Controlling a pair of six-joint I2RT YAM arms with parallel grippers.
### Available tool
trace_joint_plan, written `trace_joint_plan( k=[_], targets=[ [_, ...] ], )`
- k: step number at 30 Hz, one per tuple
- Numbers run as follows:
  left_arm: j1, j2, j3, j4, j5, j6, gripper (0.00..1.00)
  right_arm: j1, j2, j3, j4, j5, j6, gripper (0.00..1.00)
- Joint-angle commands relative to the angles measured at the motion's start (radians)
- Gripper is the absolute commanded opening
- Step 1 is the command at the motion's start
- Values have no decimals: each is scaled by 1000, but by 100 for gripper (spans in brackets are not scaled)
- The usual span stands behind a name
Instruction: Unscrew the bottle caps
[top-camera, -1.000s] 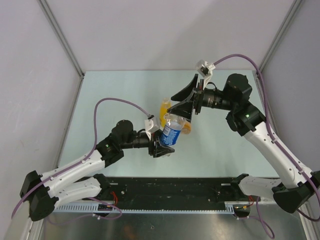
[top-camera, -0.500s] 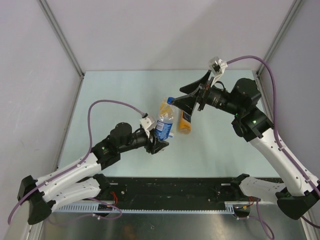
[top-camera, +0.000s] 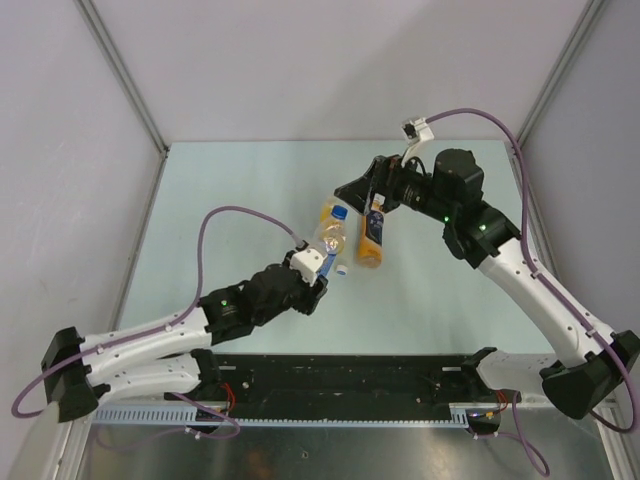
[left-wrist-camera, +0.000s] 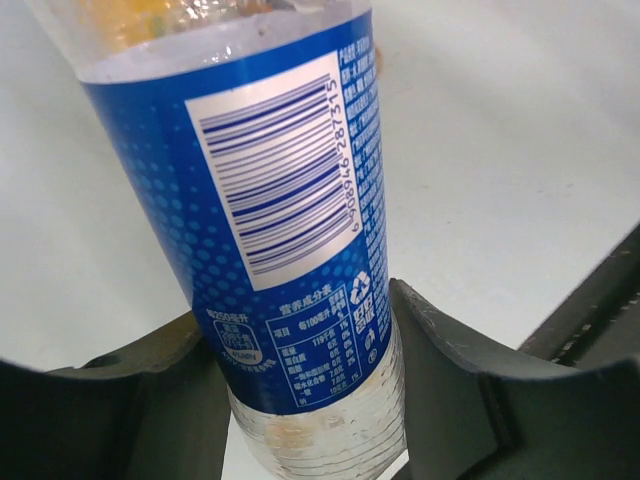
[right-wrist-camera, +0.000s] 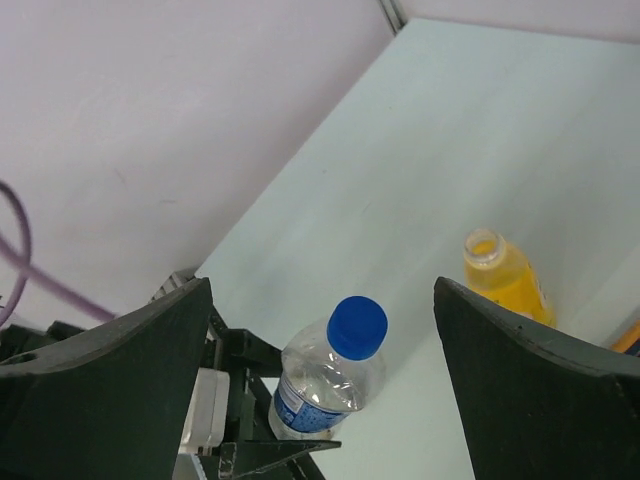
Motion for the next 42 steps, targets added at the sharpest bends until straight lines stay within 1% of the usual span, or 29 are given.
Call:
trace_joint_plan(
  k=[1,3,7,12,17,22,26,27,33,37,39,41,42],
  targets=[
    [-81,43,85,-46,-299,20,10,2,4,-2,-17,38,16,95],
    [-115,68,103,-65,-382,20,9,2,7,-2,-30,44,17,93],
    [-164,116,136,-99,-508,22,3,3,22,-2,-49,36,14,91],
    [-202,162,167,-135,-625,23,0,4,46,-2,-49,-9,30,79],
    [-216,174,184,-152,-667,19,0,12,76,-2,-45,-36,46,68],
    [-225,181,191,-156,-674,23,0,15,102,-2,-43,-72,58,60],
    [-228,195,193,-161,-675,20,0,22,119,-8,-15,-108,72,57],
    [-230,198,193,-162,-674,20,0,24,122,-12,-5,-114,79,55],
    [-234,199,191,-166,-687,17,0,29,126,-26,16,-129,94,34],
    [-235,191,189,-166,-693,14,0,29,123,-27,19,-136,95,26],
    [-234,190,189,-167,-691,12,0,29,119,-28,20,-136,93,18],
    [-234,187,189,-166,-687,8,0,30,117,-30,25,-143,90,7],
    [-234,184,188,-167,-682,4,0,29,115,-32,30,-147,86,3]
  ],
)
